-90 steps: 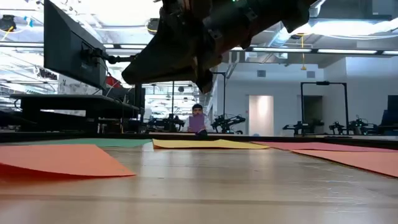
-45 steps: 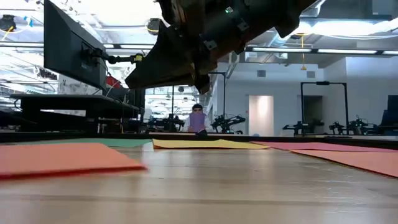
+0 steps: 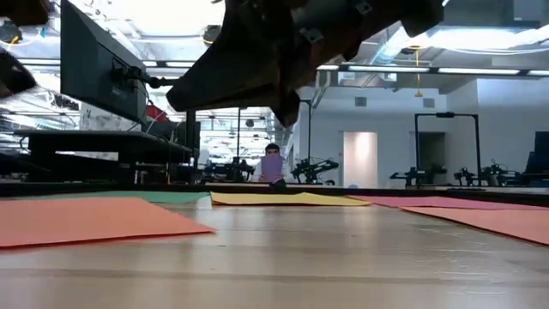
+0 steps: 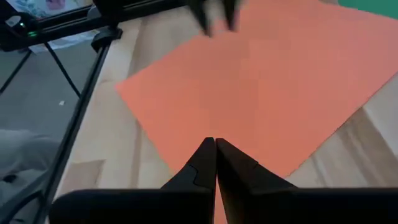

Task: Organize paper
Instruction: Put the orange paper on the bottom left of the table

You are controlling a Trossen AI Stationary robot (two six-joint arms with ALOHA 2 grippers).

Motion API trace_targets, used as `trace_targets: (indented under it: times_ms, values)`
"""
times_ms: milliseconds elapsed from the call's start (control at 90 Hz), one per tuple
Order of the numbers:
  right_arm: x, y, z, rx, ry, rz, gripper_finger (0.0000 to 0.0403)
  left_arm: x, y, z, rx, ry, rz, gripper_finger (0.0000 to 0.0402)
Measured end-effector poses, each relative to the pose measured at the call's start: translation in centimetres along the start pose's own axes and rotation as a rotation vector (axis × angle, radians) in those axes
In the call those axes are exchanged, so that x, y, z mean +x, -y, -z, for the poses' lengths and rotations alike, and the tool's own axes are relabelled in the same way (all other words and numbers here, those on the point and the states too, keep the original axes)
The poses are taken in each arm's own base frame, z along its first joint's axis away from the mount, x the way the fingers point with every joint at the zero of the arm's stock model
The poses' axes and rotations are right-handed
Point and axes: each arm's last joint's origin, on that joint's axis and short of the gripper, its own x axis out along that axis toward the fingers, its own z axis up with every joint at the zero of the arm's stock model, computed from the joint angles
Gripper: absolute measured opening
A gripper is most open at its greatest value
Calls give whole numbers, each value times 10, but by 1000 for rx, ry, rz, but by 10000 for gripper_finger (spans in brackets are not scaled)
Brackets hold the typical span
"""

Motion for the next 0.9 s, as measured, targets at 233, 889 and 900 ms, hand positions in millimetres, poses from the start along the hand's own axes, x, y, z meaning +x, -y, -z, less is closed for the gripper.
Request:
trace_targets:
  times_ms: [233,889,900]
  values:
    - [1,4,0,3,-10,12,0,53,-12,-24,29,-100,7,98]
    - [1,18,8,-82,-131,75,0,75,-3,-5,232,-414,282,98]
    - [1,18,8,-82,-134,74,0,74,-2,-4,238,-416,286,98]
